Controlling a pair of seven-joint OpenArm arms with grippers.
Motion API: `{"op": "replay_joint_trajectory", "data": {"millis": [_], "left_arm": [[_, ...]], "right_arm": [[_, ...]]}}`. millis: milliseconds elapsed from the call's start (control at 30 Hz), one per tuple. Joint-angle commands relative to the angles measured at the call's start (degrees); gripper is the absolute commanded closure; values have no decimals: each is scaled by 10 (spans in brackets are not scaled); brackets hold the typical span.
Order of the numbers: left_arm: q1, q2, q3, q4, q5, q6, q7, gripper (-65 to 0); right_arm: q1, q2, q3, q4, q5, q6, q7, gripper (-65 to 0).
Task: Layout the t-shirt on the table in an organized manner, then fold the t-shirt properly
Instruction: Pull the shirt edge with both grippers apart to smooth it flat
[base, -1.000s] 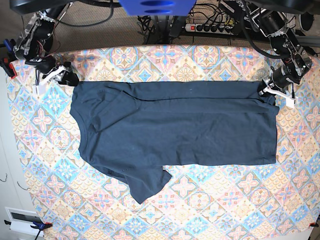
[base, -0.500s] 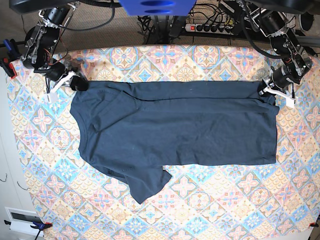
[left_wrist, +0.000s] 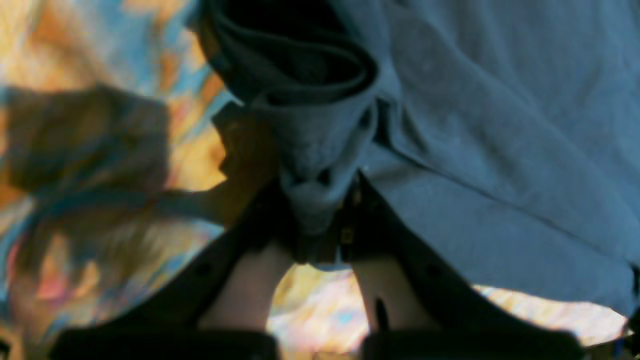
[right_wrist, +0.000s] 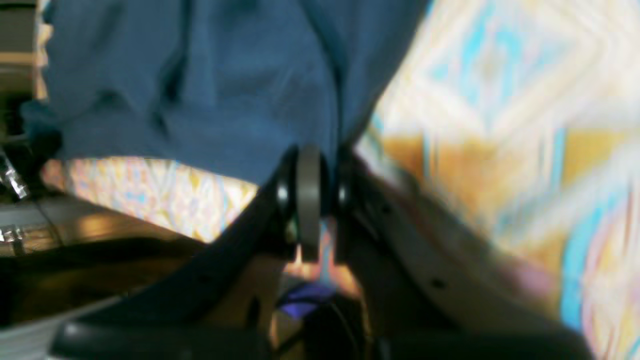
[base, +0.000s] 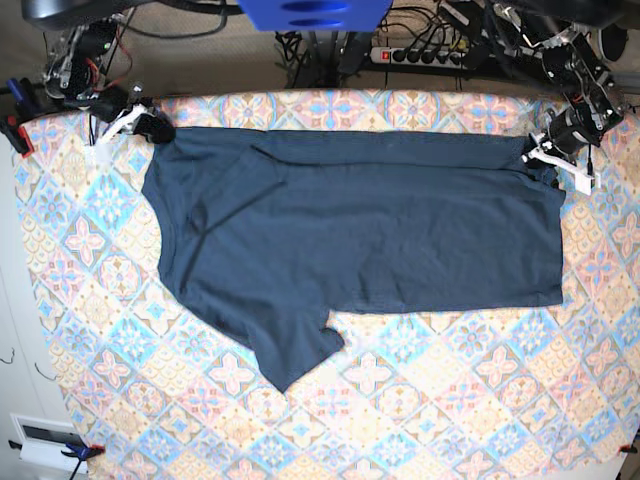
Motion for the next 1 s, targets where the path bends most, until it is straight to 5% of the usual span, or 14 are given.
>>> {"op": "replay_joint_trajectory", "data": {"millis": [0,433,633,767,967], "left_arm": [[6,-10,-2,13,3,2,4,0],[51,-18,-2,15,3,2,15,0],[79,-18,-5,77,3,2,43,-219],[100,-18,-8,114,2,2,41,-391],[94,-22,-89,114,2,2,44,-415]], "right_arm": [[-5,10,3,31,10,3,6,-11],[-89,10,3,141,10,3,8,-12],[-98,10,37,142,10,3,7,-43],[-99,10,57,143,10,3,6,-181],[-100,10,90,170,10,3,6,-246]]}}
